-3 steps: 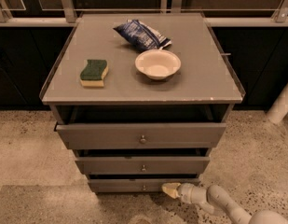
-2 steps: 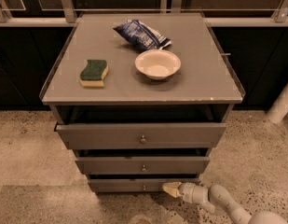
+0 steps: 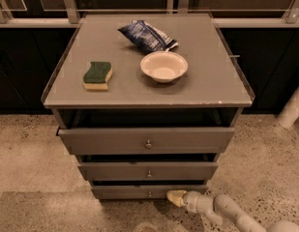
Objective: Close bottom drawer
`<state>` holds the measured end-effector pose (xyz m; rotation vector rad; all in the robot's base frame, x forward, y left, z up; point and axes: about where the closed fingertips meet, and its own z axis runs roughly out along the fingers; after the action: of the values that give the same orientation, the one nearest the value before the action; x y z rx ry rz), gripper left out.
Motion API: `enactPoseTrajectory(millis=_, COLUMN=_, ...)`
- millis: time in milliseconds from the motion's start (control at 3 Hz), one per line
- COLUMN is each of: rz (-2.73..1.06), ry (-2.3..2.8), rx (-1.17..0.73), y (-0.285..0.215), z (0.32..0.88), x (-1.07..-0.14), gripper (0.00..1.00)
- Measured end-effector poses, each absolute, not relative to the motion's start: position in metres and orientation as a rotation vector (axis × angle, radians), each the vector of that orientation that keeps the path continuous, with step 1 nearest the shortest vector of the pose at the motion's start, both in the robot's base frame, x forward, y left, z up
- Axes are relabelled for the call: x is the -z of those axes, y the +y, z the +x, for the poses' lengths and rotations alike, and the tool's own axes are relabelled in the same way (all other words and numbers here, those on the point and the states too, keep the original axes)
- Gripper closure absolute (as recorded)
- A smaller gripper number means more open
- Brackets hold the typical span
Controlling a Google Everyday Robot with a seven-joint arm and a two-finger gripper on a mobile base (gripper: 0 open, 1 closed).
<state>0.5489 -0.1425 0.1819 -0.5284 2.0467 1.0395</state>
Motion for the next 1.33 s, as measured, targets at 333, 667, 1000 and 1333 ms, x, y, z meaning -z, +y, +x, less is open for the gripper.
enactPoseTrajectory(millis=333, rz=-0.443, ry=2.09, rx=-0.872, y=-0.187, z=0.547, x=-0.225, gripper=0.83)
enactPoseTrajectory(millis=667, rz=-0.337, ry=2.08, rx=-0.632, y=-0.265, z=0.544, x=-0.308, gripper=0.6)
enactPoseTrajectory(millis=1000, rz=-0.275, ry=2.102, rx=-0.508, y=-0.306, z=0.517, x=-0.328, gripper=0.37)
enactPoseTrajectory(millis=1333, rz=-0.274, ry=2.103, rx=-0.509, y=-0.306, z=0.517, x=-0.327, gripper=0.13)
